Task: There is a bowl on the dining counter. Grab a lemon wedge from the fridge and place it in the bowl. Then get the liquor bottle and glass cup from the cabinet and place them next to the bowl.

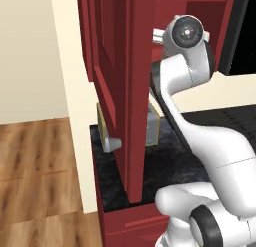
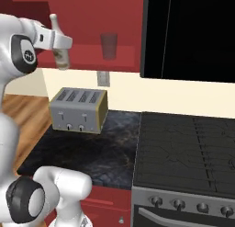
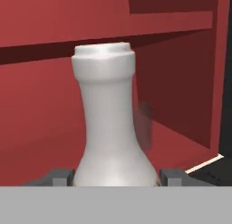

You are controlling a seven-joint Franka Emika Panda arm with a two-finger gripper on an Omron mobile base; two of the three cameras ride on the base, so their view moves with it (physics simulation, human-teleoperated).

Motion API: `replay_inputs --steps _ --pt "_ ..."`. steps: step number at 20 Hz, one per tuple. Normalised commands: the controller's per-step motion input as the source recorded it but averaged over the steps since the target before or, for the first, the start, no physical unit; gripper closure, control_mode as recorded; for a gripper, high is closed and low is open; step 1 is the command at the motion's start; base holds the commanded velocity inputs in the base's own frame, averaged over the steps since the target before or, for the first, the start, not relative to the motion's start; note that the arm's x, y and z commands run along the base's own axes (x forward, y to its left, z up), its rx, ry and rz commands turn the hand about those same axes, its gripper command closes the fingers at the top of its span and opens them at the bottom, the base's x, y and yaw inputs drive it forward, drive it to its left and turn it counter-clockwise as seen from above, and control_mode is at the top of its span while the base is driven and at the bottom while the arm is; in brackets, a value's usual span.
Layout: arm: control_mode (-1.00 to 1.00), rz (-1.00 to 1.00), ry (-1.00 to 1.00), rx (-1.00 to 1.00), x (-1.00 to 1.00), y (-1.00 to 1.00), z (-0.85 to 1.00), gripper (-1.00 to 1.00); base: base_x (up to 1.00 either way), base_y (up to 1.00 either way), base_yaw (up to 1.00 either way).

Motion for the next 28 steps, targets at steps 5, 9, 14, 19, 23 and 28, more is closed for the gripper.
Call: replay_inputs --steps 5,9,14,19,23,28 --pt "-1.00 0.22 0.00 0.07 -1.00 -0.42 0.20 1.00 0.00 0.00 0.00" --pt "-1.00 0.28 0.00 0.03 -1.00 -0.31 0.03 1.00 0.00 0.00 0.00" --pt "-1.00 0.28 0.00 0.00 -1.00 -0.17 0.00 1.00 0.00 0.00 0.00" --pt "-1.00 0.17 0.00 0.00 -0.62 -0.03 0.00 1.00 0.00 0.00 0.00" --pt "-1.00 0.03 0.06 -0.03 -0.02 0.03 -0.03 1.00 0.00 0.00 0.00" --pt "-1.00 0.01 0.23 -0.05 0.02 0.03 -0.22 1.00 0.00 0.00 0.00"
